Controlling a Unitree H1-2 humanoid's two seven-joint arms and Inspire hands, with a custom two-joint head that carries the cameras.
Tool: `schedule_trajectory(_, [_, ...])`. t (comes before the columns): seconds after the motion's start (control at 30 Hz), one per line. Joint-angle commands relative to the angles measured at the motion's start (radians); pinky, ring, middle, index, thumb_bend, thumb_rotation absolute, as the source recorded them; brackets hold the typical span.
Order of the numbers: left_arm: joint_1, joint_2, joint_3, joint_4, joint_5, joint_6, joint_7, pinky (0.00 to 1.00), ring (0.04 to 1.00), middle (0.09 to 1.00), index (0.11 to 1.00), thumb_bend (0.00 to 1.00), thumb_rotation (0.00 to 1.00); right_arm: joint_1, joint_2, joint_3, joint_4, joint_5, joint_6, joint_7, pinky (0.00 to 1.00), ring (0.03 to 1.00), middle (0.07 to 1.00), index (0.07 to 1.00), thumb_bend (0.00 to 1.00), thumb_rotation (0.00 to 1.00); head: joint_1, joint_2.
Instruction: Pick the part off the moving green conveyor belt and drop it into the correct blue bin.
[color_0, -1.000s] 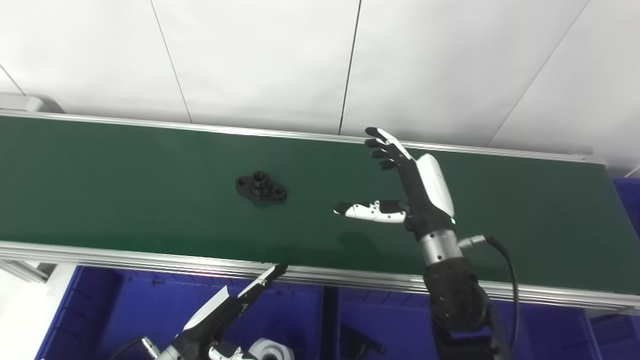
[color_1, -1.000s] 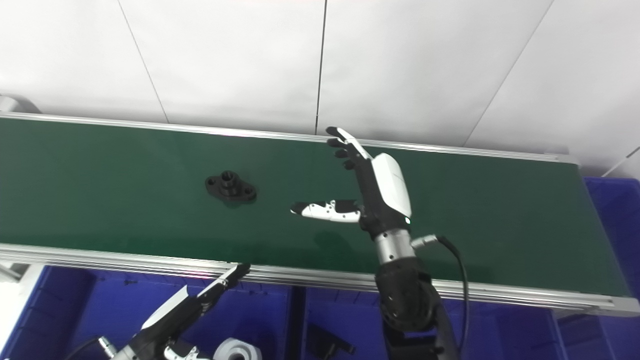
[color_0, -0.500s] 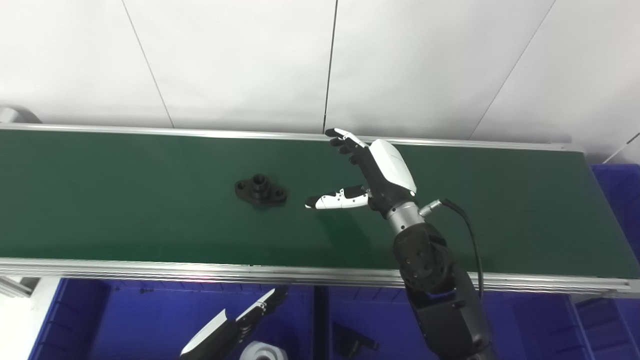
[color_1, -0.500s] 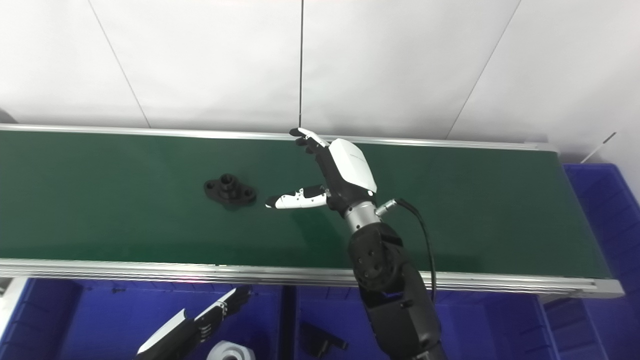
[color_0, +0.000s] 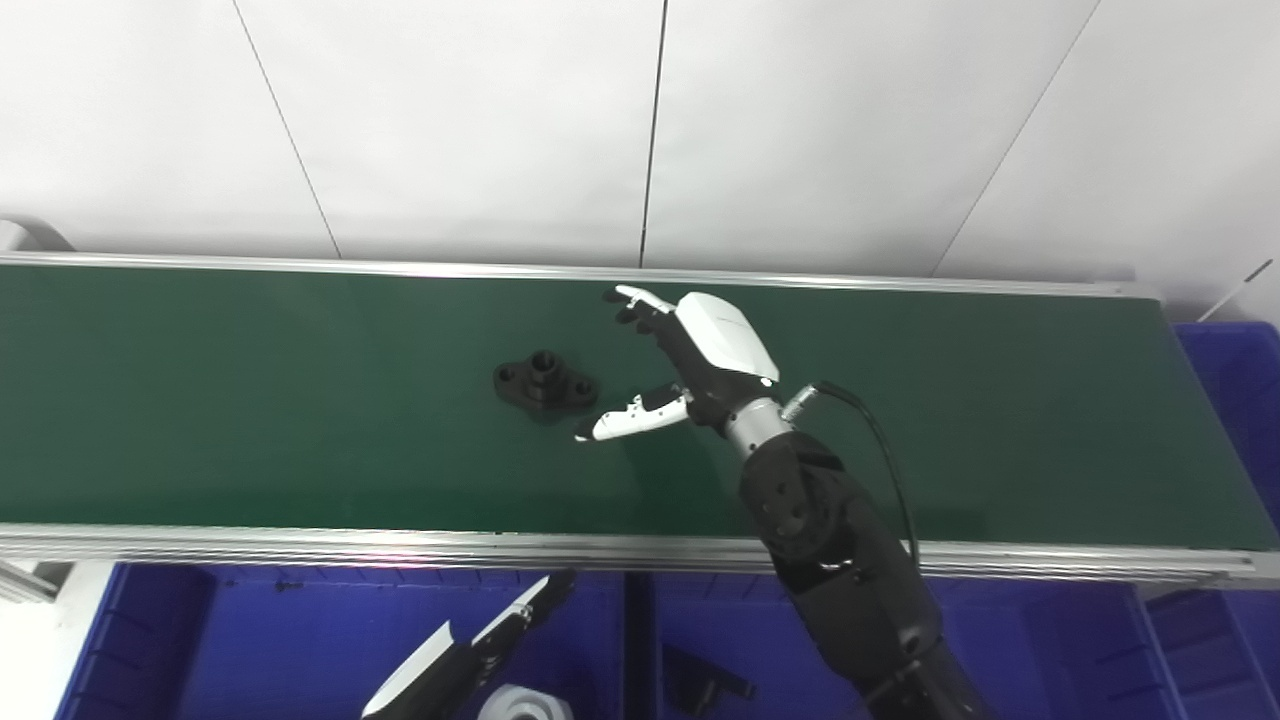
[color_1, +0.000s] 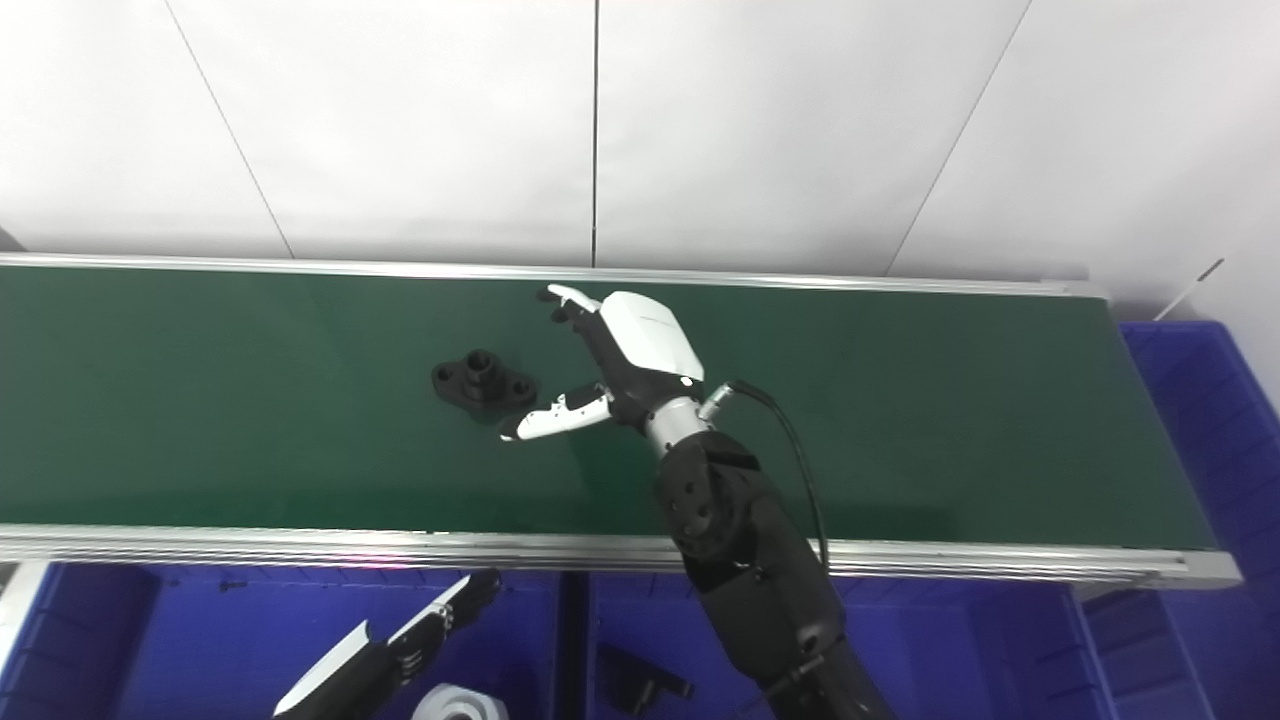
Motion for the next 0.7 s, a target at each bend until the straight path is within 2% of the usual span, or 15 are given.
schedule_trajectory(0.0, [0.007,-0.006,0.017,-0.024,0.009,-0.017,0.023,1.00,1.000,1.000,1.000,1.00,0.39,-0.047,0.014,0.004,-0.013,-0.008,-0.005,-0.023,0.74,0.801,0.812,0.880,0.90,0.41,0.006,0.004])
schedule_trajectory(0.13, [0.009,-0.017,0.027,-0.025,0.020,-0.017,0.034,1.00,1.000,1.000,1.000,0.98,0.40,-0.059,0.018,0.020,0.010,-0.019,-0.004,-0.028,0.75,0.794,0.809,0.873,0.90,0.39,0.009,0.006])
schedule_trajectory(0.33, [0.012,-0.023,0.028,-0.027,0.031,-0.017,0.048,1.00,1.000,1.000,1.000,0.99,0.41,-0.094,0.009,0.056,0.053,-0.041,0.015,0.012,0.77,0.816,0.831,0.898,0.88,0.42,0.018,0.010])
schedule_trajectory(0.67, [0.016,-0.030,0.027,-0.032,0.031,-0.017,0.049,1.00,1.000,1.000,1.000,1.00,0.41,-0.131,-0.001,0.086,0.140,-0.036,0.000,0.016,0.81,0.850,0.865,0.910,0.88,0.41,0.036,0.017])
